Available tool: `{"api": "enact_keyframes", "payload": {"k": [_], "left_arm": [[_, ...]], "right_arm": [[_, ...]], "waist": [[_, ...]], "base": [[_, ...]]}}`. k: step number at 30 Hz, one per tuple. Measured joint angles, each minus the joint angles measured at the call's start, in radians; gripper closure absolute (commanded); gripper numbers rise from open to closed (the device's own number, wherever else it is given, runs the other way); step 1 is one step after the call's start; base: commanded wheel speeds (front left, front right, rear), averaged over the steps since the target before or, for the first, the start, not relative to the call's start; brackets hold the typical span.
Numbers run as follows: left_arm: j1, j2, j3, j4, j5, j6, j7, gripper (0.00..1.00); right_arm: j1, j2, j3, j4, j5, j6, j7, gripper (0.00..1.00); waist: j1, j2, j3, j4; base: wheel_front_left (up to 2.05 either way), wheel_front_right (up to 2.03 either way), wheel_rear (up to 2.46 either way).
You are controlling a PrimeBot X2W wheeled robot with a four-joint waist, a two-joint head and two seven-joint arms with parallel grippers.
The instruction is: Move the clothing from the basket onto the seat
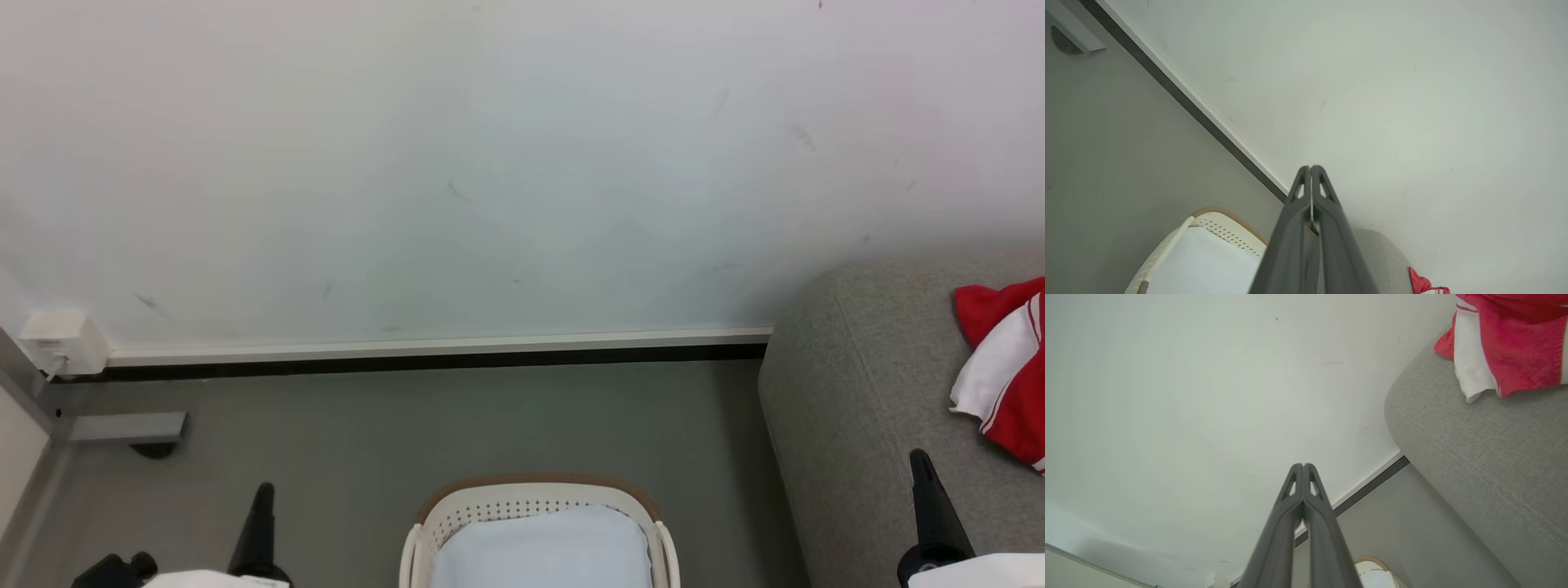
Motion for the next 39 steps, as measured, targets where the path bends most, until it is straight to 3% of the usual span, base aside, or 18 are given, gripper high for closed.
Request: {"api": "enact_keyframes", "payload": {"k": [39], "left_arm": [[-0.024, -0.016, 0.045, -0.037, -0.356, -0.018, 0.1, 1.0]], "right_arm": [[-0.026, 0.033, -0.07, 0.004, 0.349, 0.0, 0.101, 1.0]], "waist": [[0.0, 0.0, 0.019, 0.013]], "base": [[0.0, 0.0, 0.0]]}}
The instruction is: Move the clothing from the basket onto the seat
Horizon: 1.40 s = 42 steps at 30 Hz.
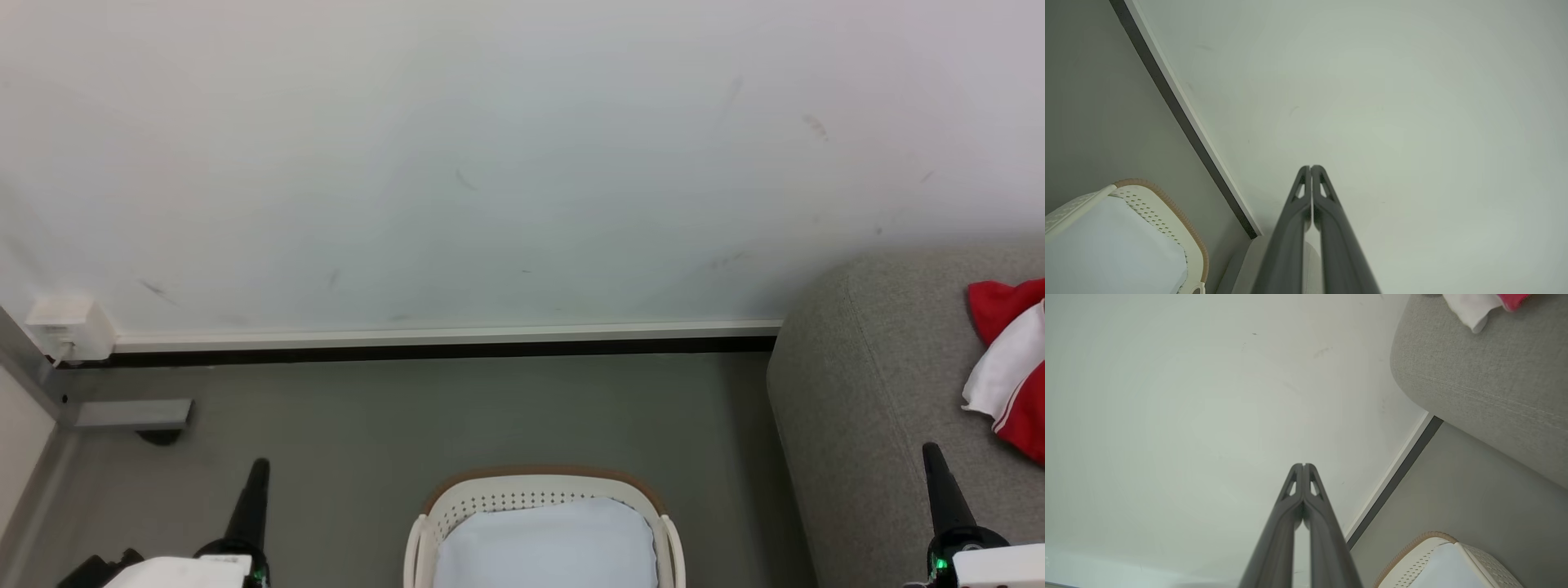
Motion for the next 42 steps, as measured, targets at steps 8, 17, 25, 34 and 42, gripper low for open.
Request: {"api": "enact_keyframes", "payload": {"k": [8, 17, 25, 34, 42], "left_arm": [[-0.007, -0.003, 0.006, -0.007, -0.061, -0.003, 0.016, 1.0], [-0.01, -0.007, 0.012, -0.014, -0.125, -0.007, 0.035, 1.0], [-0.013, -0.009, 0.02, -0.02, -0.177, -0.009, 0.051, 1.0], [-0.017, -0.011, 0.028, -0.025, -0.237, -0.012, 0.066, 1.0], [-0.019, -0.012, 0.029, -0.026, -0.247, -0.013, 0.069, 1.0]], "right_arm": [[-0.004, 0.005, -0.011, 0.001, 0.058, 0.0, 0.018, 1.0], [-0.014, 0.009, -0.024, 0.001, 0.12, 0.0, 0.036, 1.0], [-0.019, 0.014, -0.035, 0.002, 0.167, 0.0, 0.049, 1.0], [-0.02, 0.019, -0.045, 0.002, 0.22, 0.0, 0.064, 1.0], [-0.021, 0.021, -0.048, 0.002, 0.236, 0.0, 0.07, 1.0]], "waist": [[-0.0001, 0.0, 0.004, 0.003], [0.0, 0.0, 0.008, 0.006], [-0.0001, 0.0, 0.012, 0.008], [-0.0001, 0.0, 0.016, 0.011], [0.0, 0.0, 0.017, 0.012]], "base": [[0.0, 0.0, 0.0], [0.0, 0.0, 0.0], [0.0, 0.0, 0.0], [0.0, 0.0, 0.0], [0.0, 0.0, 0.0]]}}
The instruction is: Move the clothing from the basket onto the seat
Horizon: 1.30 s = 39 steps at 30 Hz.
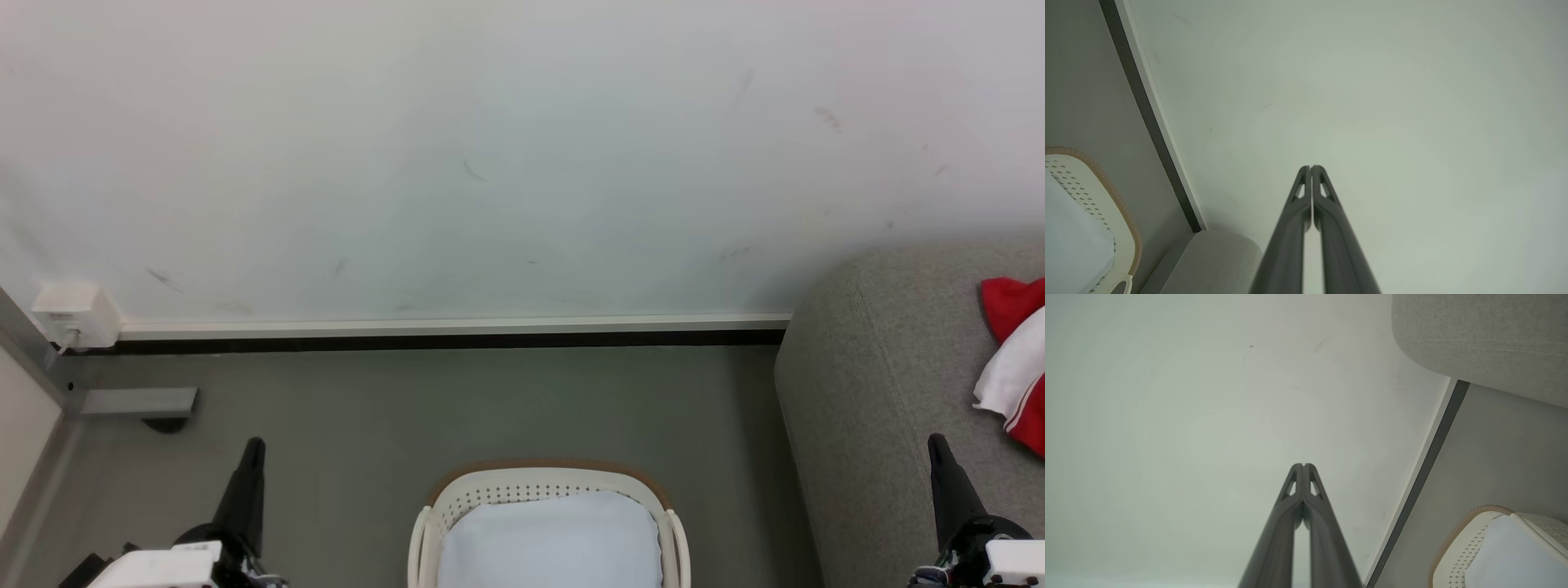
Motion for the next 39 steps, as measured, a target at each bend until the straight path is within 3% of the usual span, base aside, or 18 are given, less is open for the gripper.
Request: {"api": "enact_keyframes", "payload": {"k": [39], "left_arm": [[0.0, 0.0, 0.0, 0.0, 0.0, 0.0, 0.0, 1.0]], "right_arm": [[0.0, 0.002, -0.002, 0.0, 0.0, 0.0, 0.0, 1.0]], "waist": [[0.0, 0.0, 0.0, 0.0]], "base": [[0.0, 0.0, 0.0]]}}
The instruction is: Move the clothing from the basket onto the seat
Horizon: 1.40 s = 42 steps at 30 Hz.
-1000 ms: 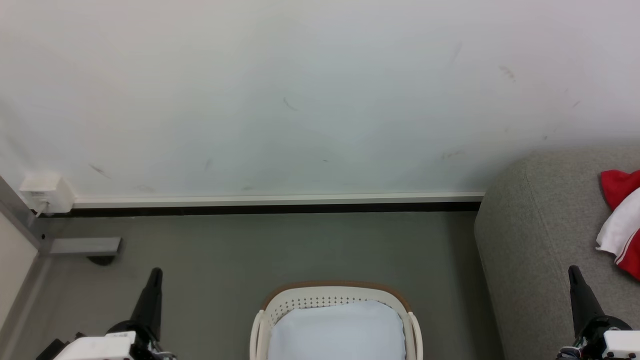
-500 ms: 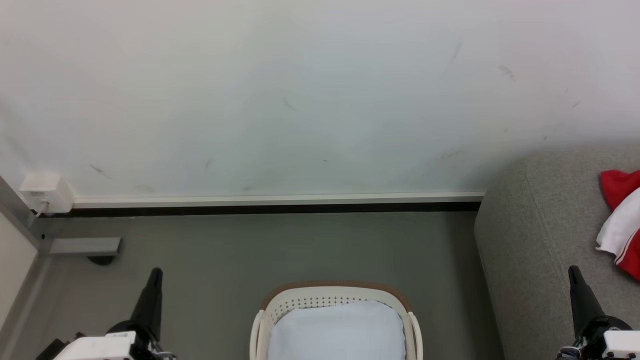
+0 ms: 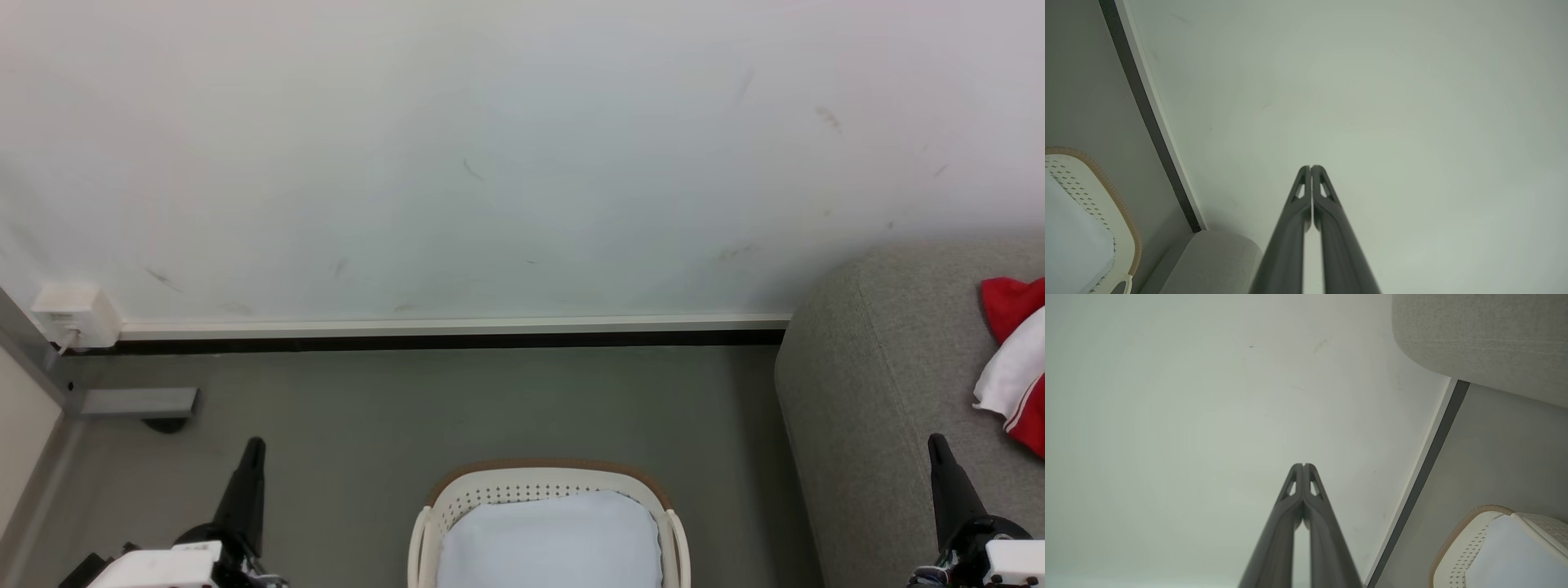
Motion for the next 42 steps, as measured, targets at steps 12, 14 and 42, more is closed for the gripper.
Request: {"api": "enact_keyframes", "payload": {"k": [12, 14, 42], "left_arm": [[0.0, 0.0, 0.0, 0.0, 0.0, 0.0, 0.0, 1.0], [0.0, 0.0, 0.0, 0.0, 0.0, 0.0, 0.0, 1.0], [0.0, 0.0, 0.0, 0.0, 0.0, 0.0, 0.0, 1.0]], "right_arm": [[0.0, 0.0, 0.0, 0.0, 0.0, 0.0, 0.0, 1.0], [0.0, 0.0, -0.001, 0.0, 0.0, 0.0, 0.0, 1.0], [0.0, 0.001, -0.001, 0.0, 0.0, 0.0, 0.001, 1.0]], "waist": [[0.0, 0.0, 0.0, 0.0], [0.0, 0.0, 0.0, 0.0], [0.0, 0.0, 0.0, 0.0]], "base": [[0.0, 0.0, 0.0], [0.0, 0.0, 0.0], [0.0, 0.0, 0.0]]}}
